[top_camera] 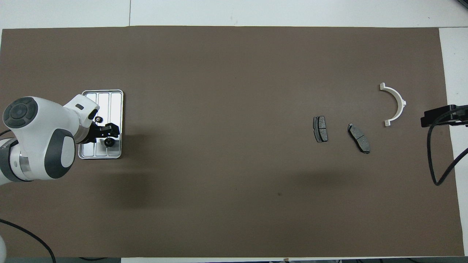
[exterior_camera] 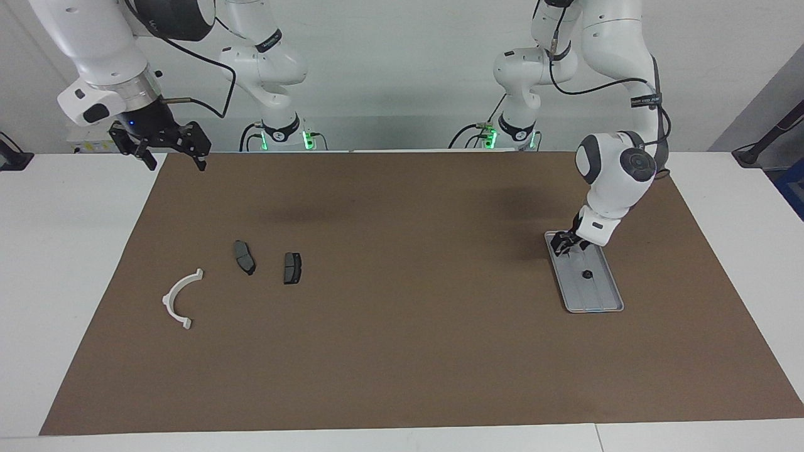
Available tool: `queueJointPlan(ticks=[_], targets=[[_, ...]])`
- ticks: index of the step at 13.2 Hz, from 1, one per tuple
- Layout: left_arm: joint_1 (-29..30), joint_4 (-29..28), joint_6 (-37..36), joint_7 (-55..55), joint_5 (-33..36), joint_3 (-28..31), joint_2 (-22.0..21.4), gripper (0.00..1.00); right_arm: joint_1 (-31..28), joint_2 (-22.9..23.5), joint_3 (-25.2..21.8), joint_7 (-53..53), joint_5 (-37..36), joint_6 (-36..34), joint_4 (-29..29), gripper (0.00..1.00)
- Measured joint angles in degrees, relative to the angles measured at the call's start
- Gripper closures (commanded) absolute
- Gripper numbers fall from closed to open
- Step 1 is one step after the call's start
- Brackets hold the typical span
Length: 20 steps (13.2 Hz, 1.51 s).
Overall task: Place bearing gear from tray to pile
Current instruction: 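Close the left gripper on the black gear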
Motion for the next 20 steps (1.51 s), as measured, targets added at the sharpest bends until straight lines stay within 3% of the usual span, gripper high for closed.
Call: queueJointPlan(ticks=[12, 20], targets=[[0.00, -1.43, -0.04, -0.03, 0.00, -0.02, -0.04, 0.33, -0.64, 0.00, -0.08, -1.45, 0.00, 0.00, -0.03, 0.00], [-0.03, -1.68, -0.05, -0.08, 0.00, -0.13, -0.34, 0.94, -0.64, 0.00, -0.07, -1.48, 0.00, 0.00, -0.06, 0.00]])
